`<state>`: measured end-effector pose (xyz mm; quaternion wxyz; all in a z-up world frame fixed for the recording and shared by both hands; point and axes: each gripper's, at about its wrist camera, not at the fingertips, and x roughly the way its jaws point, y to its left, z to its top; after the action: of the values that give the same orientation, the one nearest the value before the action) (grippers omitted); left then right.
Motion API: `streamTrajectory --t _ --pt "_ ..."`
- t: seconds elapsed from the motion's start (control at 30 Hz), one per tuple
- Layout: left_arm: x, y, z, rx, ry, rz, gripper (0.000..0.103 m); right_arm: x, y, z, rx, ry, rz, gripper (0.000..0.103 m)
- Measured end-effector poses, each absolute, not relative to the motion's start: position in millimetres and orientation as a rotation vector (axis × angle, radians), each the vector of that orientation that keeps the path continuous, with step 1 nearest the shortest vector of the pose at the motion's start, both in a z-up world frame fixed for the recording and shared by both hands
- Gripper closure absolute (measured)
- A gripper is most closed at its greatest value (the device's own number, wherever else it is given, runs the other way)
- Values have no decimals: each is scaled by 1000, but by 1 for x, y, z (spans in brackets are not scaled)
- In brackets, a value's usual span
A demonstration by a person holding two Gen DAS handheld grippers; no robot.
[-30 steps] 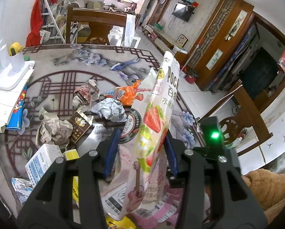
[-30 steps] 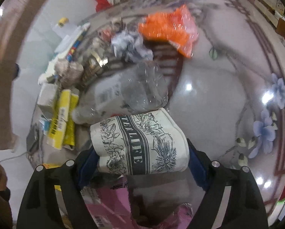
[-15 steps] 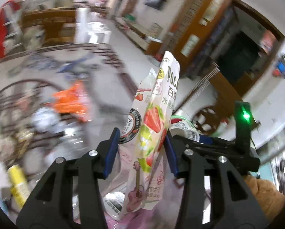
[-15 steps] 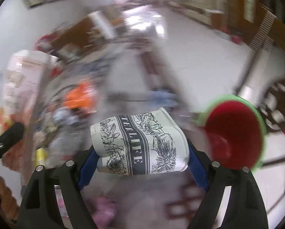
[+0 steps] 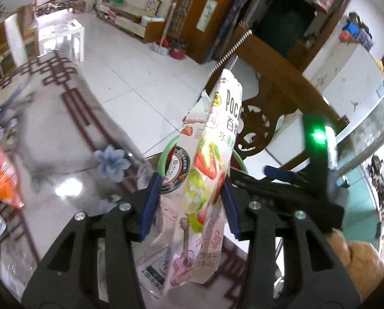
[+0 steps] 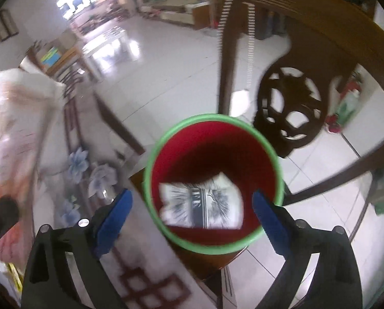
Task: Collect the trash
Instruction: 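Carry both items to the red bucket and release them inside, then grasp the clear plastic bottle with the left gripper while the right grasps the pink bag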
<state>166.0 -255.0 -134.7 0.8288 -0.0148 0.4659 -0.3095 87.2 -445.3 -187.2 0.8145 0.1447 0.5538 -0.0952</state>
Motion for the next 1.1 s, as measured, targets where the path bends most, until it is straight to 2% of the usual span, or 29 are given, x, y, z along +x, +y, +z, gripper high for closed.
streamTrajectory --t 0.43,0.47,0.5,0.53,0.57,0.83,1.1 --pt "182 -342 -183 135 1052 -784 57 29 -507 -174 418 1146 -435 12" --pt "183 -345 -183 144 1051 -784 56 28 -509 -172 419 1141 -444 12" --pt "185 -348 -184 149 1051 -784 49 26 -510 -170 420 1136 -451 12" --pt "187 -348 -183 149 1051 -778 36 24 -511 -167 419 1129 -458 12" --pt "190 -347 -181 143 1047 -770 31 24 -511 -166 419 1127 -459 12" --pt "178 -313 -147 71 989 -729 25 30 -496 -152 408 1103 -406 12" --pt "141 -238 -94 -28 867 -599 20 46 -450 -127 355 1062 -260 9"
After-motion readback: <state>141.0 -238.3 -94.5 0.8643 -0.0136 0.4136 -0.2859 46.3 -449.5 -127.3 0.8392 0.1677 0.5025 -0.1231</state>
